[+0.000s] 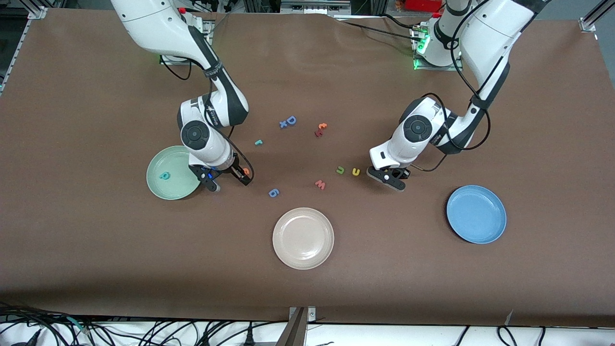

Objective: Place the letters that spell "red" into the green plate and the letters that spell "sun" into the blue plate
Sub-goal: 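Grasp the yellow 2 with the left gripper while the right gripper reaches orange e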

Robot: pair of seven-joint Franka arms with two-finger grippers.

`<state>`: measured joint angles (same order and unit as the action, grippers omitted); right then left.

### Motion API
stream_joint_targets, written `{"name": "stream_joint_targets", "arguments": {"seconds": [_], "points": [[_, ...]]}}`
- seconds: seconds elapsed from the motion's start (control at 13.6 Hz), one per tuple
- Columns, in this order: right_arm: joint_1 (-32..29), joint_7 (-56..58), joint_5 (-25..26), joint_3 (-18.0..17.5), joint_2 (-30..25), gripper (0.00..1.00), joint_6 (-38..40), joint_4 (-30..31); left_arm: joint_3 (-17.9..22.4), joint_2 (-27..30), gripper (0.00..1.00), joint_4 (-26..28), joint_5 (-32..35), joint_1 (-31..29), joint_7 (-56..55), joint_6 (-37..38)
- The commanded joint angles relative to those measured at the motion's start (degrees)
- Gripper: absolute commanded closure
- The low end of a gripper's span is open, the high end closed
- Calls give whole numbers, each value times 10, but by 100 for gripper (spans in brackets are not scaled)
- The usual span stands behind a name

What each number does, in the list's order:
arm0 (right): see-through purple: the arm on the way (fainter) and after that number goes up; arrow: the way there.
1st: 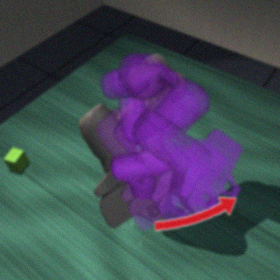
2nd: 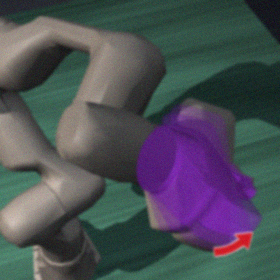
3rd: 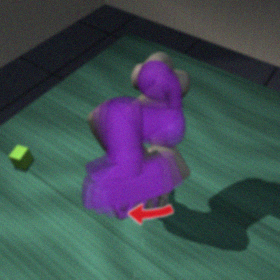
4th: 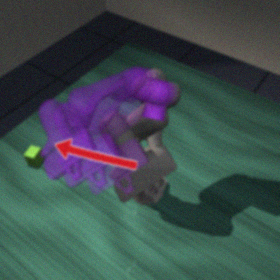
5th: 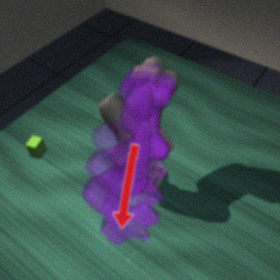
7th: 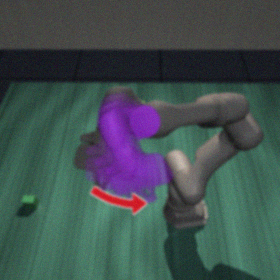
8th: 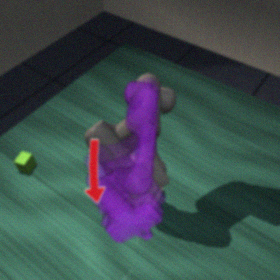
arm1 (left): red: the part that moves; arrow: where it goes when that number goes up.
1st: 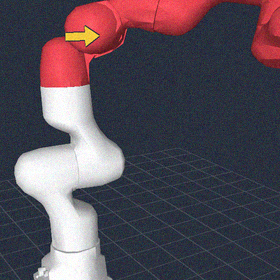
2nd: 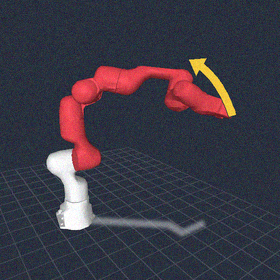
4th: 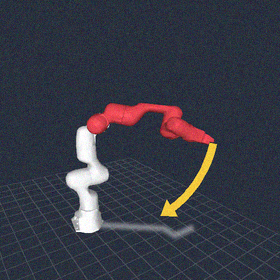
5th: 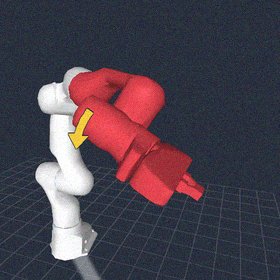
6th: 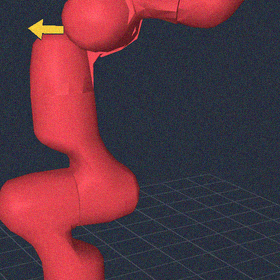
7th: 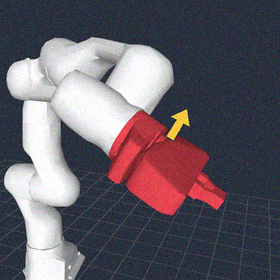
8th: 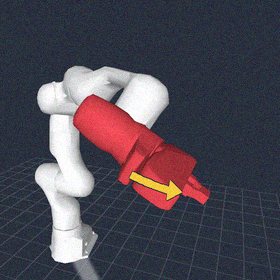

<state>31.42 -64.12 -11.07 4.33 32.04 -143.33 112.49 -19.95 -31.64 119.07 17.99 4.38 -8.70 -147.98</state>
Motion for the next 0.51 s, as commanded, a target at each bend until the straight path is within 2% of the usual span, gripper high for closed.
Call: {"name": "stream_joint_targets", "arguments": {"seconds": [0.0, 0.15, 0.22, 0.37, 0.44], "points": [[18, -35, -6, 1, 14, 4, -39, 4, -3, -2, 100, 6, 11, -5, -8, 7], [21, -39, -6, 1, 18, 4, -42, 6, -3, 5, 100, 2, 10, -6, -8, 23], [21, -39, -6, 1, 18, 9, -41, 6, -5, 10, 100, -2, 10, -10, -7, 36], [21, -38, -6, 1, 18, 29, -41, 6, -8, 18, 100, -24, -4, -15, -1, 79], [21, -37, -6, 1, 18, 34, -40, 6, -9, 20, 100, -40, -13, -15, 6, 107]]}}
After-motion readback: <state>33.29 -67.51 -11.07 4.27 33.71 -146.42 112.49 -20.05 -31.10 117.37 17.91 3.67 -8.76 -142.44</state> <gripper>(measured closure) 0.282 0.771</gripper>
